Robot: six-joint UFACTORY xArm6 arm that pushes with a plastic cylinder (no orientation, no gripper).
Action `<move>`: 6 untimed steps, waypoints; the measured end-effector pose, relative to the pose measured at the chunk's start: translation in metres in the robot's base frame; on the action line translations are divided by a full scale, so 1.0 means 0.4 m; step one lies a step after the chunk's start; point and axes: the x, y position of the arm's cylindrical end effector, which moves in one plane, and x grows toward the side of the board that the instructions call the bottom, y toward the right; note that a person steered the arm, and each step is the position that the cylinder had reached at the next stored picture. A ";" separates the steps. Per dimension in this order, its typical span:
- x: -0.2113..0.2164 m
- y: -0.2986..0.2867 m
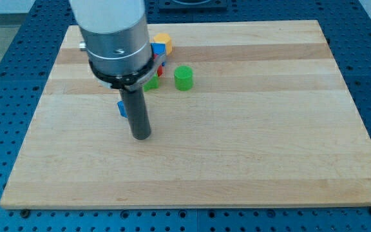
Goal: Slightly push the triangle towards the left side of the board
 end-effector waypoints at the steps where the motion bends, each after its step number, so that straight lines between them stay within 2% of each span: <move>1: -0.052 0.002; 6: -0.059 0.074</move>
